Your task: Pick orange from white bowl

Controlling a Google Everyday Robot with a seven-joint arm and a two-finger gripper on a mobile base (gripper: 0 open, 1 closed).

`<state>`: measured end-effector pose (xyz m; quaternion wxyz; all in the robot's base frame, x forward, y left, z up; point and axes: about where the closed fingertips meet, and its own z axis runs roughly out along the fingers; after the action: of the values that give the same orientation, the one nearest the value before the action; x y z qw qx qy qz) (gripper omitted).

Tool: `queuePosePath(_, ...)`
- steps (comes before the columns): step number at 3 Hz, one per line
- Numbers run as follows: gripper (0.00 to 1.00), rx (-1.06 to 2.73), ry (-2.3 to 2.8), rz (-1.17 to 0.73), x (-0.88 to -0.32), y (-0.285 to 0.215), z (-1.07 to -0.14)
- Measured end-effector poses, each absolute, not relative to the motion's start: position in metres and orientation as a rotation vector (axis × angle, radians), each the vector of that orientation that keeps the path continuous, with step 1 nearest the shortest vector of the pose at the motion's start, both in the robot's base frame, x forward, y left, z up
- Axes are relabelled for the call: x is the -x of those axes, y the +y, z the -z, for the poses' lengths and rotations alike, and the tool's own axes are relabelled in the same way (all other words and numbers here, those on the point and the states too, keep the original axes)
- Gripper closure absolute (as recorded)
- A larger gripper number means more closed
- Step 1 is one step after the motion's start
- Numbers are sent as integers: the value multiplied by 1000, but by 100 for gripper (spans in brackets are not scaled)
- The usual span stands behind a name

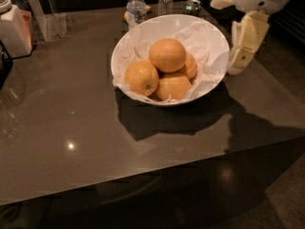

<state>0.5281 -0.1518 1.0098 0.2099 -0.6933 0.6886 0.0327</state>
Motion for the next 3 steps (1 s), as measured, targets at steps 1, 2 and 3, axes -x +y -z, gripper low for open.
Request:
queuePosePath(1,0,1945,1875,-101,-552,-136,-1015)
queuePosePath(2,0,1917,1829,-118,-561,-133,-1015)
queuePosePath(3,0,1944,1774,-187,-578,-120,-1003)
